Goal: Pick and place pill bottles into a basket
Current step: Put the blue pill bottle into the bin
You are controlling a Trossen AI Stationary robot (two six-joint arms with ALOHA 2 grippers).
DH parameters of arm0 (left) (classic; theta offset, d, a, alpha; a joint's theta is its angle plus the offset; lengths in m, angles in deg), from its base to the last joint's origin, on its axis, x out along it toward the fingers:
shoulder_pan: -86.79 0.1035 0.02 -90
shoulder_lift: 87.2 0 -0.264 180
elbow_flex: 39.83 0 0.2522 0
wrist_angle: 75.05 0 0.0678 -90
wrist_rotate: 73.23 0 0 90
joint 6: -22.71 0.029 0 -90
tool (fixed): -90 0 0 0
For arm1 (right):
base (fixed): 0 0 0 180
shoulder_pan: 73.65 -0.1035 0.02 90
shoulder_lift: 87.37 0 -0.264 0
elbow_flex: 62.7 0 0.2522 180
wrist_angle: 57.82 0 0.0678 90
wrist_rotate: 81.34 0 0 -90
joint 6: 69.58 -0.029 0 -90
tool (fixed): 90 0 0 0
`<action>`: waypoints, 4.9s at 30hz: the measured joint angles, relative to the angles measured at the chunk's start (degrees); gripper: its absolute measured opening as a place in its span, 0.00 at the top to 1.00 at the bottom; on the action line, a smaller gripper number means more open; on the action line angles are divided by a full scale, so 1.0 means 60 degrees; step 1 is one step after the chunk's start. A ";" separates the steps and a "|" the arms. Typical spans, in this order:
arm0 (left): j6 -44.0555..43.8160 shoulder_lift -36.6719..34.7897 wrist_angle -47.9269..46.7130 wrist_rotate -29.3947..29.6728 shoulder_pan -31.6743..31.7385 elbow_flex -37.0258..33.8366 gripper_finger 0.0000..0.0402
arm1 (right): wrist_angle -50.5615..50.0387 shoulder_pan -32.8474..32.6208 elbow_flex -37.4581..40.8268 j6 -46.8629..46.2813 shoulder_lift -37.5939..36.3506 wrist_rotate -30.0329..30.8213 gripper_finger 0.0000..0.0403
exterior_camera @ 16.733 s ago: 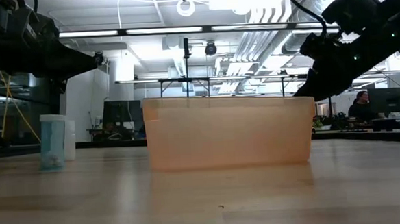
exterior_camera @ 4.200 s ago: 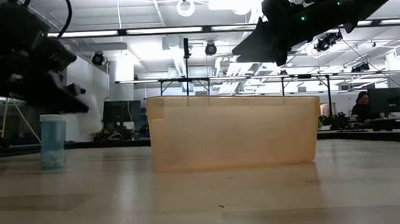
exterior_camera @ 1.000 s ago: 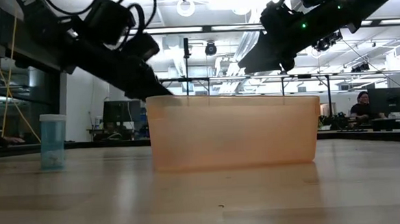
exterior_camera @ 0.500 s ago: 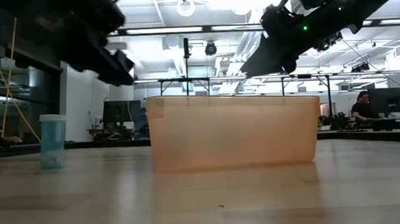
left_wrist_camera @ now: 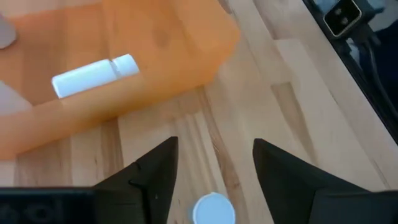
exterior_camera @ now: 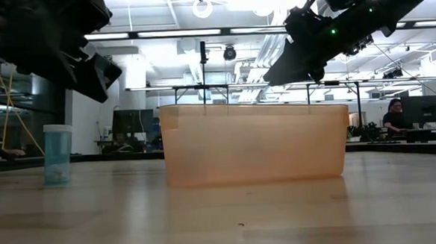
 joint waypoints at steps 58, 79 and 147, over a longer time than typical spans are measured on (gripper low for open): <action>-0.0894 0.1541 -0.1034 0.0021 -0.0004 -0.0007 0.44 | -0.0259 0.0001 0.0000 -0.0208 0.0000 0.0044 0.49; -0.0845 0.1534 -0.0779 0.0002 -0.0004 -0.0004 0.52 | -0.0282 0.0001 0.0000 -0.0204 0.0000 0.0038 0.49; 0.4442 0.4920 0.2012 -0.0095 0.3619 0.3258 0.63 | -0.0492 0.0003 -0.0007 -0.0178 0.0000 0.0475 0.49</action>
